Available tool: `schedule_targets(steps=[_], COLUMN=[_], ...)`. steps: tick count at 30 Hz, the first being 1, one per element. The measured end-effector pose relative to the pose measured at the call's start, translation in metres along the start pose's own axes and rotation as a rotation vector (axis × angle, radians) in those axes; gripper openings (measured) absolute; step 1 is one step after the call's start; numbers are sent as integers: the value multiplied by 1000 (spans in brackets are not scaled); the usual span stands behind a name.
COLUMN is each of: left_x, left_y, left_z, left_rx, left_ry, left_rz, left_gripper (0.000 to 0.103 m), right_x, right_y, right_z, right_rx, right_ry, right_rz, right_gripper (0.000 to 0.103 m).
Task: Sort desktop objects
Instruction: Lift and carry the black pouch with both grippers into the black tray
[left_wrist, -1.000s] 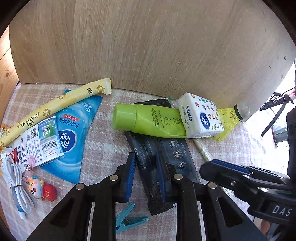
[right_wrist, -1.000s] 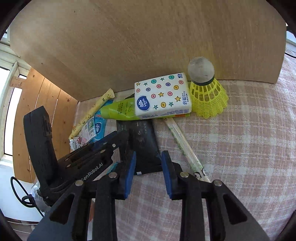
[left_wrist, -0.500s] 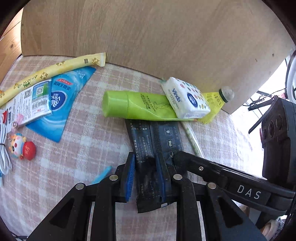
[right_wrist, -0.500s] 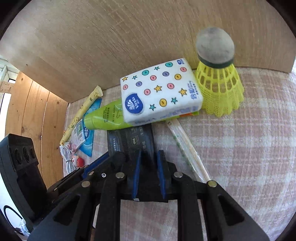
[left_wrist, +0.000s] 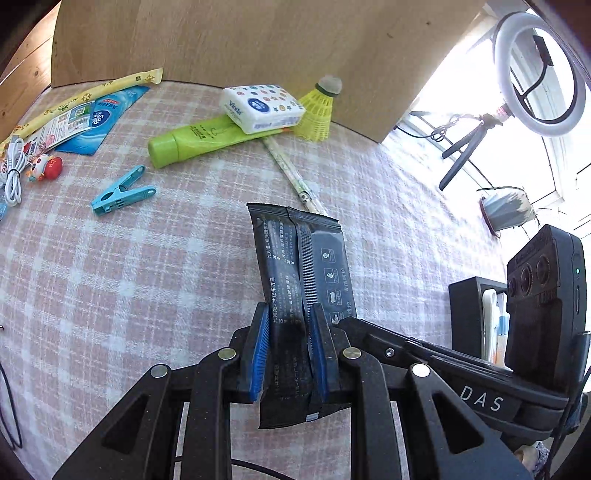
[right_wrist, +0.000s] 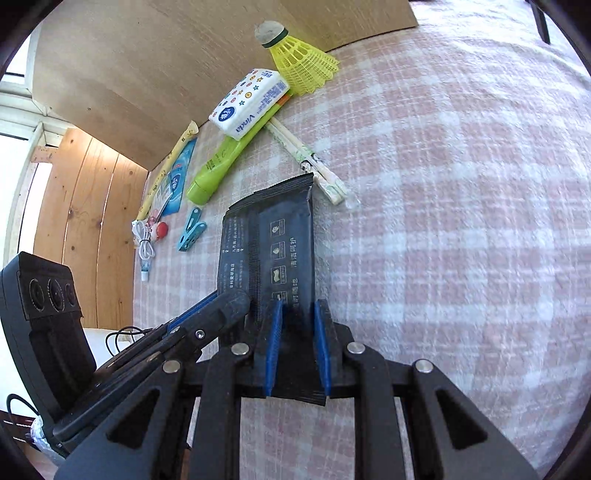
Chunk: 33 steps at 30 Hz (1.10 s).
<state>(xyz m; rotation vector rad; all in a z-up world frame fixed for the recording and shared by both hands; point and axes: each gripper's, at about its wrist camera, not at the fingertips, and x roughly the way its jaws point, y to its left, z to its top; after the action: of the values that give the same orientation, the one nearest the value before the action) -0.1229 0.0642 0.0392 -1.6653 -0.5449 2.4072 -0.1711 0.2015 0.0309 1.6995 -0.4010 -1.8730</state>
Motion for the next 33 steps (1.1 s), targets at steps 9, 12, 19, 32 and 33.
schedule_targets(steps=[9,12,19,32,33], left_x=[-34,-34,-28,1,2], left_y=[-72,-108,-207,-363,-371], left_z=[-28,-39,-73,-141,-145], left_rx=[104,152,300,546,560], left_ry=[-30,-28,0,113,117], left_rz=[-66,-103,-194,-294,-297], left_gripper=[19,19,19,20,20], right_x=[-70,-108,-202,-330,-338], right_y=[-20,-35,-95,-216,-224], right_z=[-37,-46,-73,-147,-153], right_rx=[20,31,99,295,308], right_ry=[-106,-156,-279,-443,-453], right_rz=[12,-1,-61,-163,-172], right_gripper=[19,19,19,19,19])
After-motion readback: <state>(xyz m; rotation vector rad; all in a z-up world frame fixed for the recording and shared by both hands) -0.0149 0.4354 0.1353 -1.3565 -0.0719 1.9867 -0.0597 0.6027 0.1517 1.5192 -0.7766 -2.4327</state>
